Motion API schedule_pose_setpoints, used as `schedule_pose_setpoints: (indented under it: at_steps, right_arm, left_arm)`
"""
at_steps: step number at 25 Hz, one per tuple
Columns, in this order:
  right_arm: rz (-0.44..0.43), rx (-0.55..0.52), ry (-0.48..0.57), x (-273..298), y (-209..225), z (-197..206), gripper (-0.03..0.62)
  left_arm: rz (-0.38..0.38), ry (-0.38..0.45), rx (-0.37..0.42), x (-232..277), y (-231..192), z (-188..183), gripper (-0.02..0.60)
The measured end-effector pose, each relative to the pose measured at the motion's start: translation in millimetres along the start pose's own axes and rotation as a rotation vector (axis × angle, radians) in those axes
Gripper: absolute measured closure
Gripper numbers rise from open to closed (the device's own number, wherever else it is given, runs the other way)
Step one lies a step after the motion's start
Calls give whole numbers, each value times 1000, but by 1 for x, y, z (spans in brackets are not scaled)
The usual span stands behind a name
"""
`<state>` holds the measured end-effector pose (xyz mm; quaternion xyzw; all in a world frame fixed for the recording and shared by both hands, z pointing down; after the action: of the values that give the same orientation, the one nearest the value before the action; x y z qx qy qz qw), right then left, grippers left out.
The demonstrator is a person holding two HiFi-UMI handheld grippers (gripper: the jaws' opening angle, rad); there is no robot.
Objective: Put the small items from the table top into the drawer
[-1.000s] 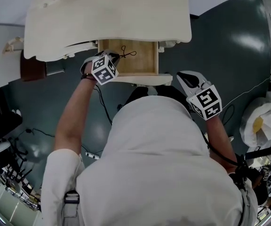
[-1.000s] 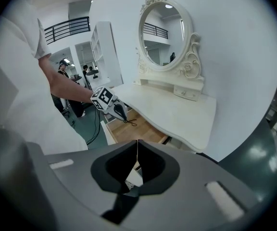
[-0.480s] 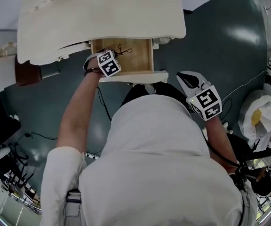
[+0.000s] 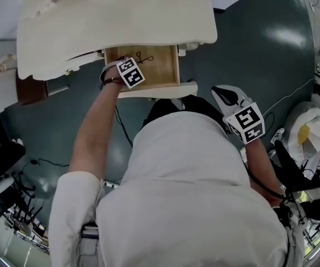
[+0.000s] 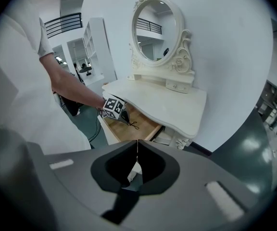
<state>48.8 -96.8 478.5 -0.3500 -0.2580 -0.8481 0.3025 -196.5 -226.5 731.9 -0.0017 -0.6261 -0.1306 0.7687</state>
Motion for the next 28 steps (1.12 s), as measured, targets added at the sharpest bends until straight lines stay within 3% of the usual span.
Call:
schedule_pose_setpoints:
  at_steps: [12,21,28]
  right_arm:
    - [2,12,-14,-3,0,5,588]
    - [-18,9,-15,0,1,10,586]
    - [-57,-39,7,2,6,2,586]
  left_arm:
    - [-62,-55,75,12,-2,4,543]
    - [-47,-18,24,6,1,3,468]
    - [-72,64,-64,-38,-4,9,451]
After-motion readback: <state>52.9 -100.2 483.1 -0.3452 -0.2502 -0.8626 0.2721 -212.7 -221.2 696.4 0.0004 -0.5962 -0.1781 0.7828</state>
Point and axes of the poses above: the fingertips, and each gripper's own axes: x forward along the fingers, y to its right, z out of its underside, the point moved 3 cm from there along -x, backward along the fingers, and after that the axes turned 7 degrees about -z, right-handed, at the moved point
